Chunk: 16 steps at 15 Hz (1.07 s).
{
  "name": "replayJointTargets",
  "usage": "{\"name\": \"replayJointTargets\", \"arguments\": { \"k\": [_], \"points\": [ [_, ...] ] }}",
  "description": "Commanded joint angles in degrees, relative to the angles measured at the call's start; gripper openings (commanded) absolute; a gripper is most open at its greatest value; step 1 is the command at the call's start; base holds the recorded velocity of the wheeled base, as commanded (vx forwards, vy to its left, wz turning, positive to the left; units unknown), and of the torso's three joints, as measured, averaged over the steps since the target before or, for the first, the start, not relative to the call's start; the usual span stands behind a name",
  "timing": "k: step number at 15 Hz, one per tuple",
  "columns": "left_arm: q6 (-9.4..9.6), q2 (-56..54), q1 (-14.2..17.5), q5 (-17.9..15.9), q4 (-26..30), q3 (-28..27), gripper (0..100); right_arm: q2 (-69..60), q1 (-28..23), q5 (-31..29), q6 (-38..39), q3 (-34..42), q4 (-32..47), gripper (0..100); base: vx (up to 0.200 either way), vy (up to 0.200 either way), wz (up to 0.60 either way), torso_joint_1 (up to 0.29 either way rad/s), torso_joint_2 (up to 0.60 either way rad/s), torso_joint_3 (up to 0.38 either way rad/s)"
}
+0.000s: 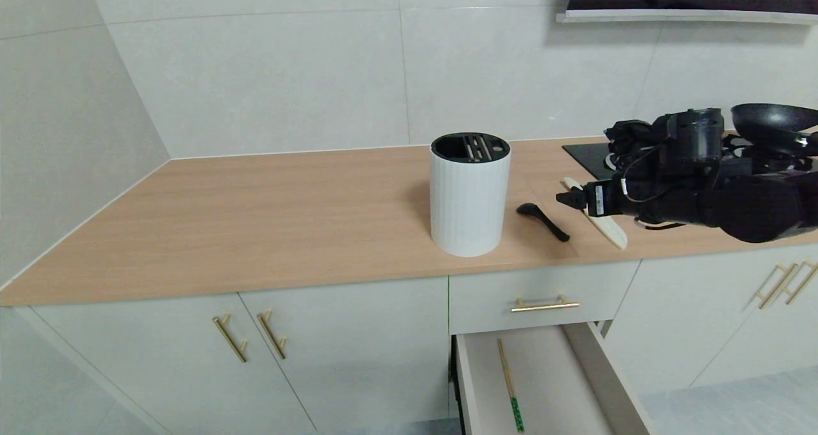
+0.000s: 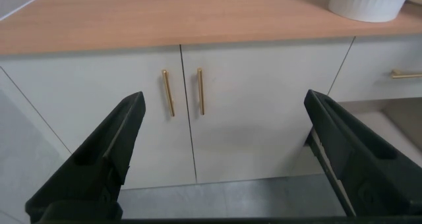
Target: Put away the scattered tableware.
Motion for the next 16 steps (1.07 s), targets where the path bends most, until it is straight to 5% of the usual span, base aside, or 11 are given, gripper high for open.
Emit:
{"name": "replayJointTargets", "arguments": {
  "k": [1, 6, 16],
  "points": [
    [-0.04, 0.0, 0.0, 0.0, -0.1, 0.0, 100, 5.5, -1.5, 1.7, 0.0, -2.5, 0.7, 100, 0.000, 0.000, 0.00, 0.000, 0.00, 0.000],
    [-0.04, 0.0, 0.0, 0.0, -0.1, 0.0, 100, 14.0, -1.3, 2.0, -0.9, -5.5, -0.8, 100, 0.000, 0.000, 0.00, 0.000, 0.00, 0.000],
    [-0.04, 0.0, 0.0, 0.0, 0.0, 0.0, 100, 23.2, -0.4, 1.2, -2.9, -6.2, -16.0, 100, 0.000, 0.000, 0.00, 0.000, 0.00, 0.000]
  ]
}}
